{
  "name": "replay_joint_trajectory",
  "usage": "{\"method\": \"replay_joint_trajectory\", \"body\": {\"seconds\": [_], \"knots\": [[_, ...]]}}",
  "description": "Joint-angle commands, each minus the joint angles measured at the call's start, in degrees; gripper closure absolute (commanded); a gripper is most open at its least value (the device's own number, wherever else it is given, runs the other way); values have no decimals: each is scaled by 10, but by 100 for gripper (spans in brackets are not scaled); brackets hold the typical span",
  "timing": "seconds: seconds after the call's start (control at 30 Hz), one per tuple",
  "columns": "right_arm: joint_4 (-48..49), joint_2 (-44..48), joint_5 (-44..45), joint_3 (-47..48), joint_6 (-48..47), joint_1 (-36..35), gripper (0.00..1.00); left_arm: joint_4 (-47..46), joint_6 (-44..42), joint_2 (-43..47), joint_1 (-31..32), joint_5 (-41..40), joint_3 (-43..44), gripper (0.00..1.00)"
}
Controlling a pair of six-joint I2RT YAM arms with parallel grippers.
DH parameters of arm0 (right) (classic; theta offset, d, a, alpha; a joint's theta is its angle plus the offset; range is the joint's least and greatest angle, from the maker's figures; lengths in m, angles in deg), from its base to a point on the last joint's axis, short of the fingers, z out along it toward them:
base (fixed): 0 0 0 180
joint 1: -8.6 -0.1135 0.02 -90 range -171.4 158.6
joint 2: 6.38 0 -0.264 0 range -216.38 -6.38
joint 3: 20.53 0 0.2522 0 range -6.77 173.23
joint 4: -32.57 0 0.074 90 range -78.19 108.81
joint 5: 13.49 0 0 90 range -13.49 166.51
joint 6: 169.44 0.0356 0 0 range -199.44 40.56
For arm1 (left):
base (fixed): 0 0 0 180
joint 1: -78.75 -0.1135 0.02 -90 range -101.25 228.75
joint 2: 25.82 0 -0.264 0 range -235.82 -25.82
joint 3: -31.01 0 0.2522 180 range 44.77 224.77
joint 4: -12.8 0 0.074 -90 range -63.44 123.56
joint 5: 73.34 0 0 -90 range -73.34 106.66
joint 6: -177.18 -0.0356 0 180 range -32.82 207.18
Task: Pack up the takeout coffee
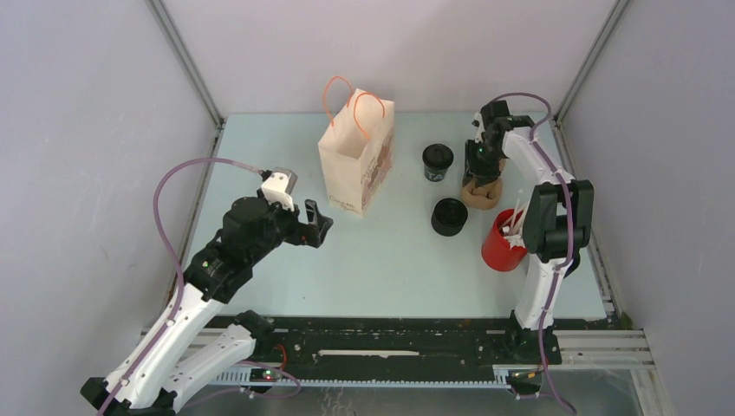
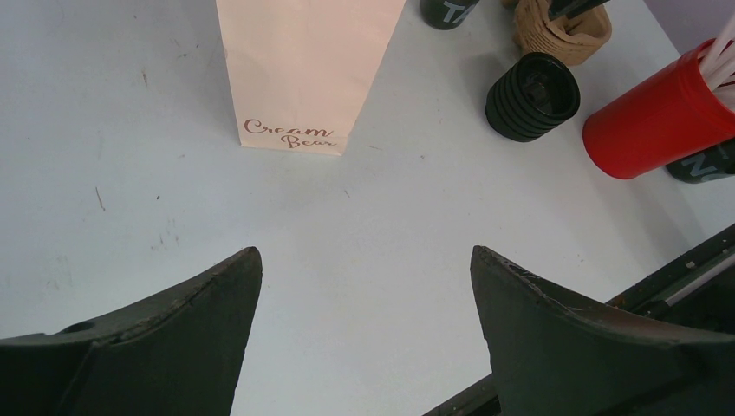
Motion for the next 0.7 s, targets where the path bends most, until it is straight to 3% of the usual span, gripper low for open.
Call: {"method": "replay_joint_trajectory", "body": {"seconds": [0.0, 0.2, 0.37, 0.5, 0.67], "knots": [[-3, -9, -18, 10, -14, -4, 53, -20, 0, 3, -6, 8, -11, 5], [-5, -19, -22, 14, -15, -3, 63, -20, 0, 1, -6, 8, -11, 5], [-7, -23, -17, 15, -17, -2, 65, -19, 0, 1, -6, 8, -11, 5], [-10, -21, -15, 15, -17, -1, 76, -20, 0, 1, -6, 8, -11, 5], [-14, -4, -15, 16, -15, -2, 80, -19, 0, 1, -6, 8, -11, 5]]}}
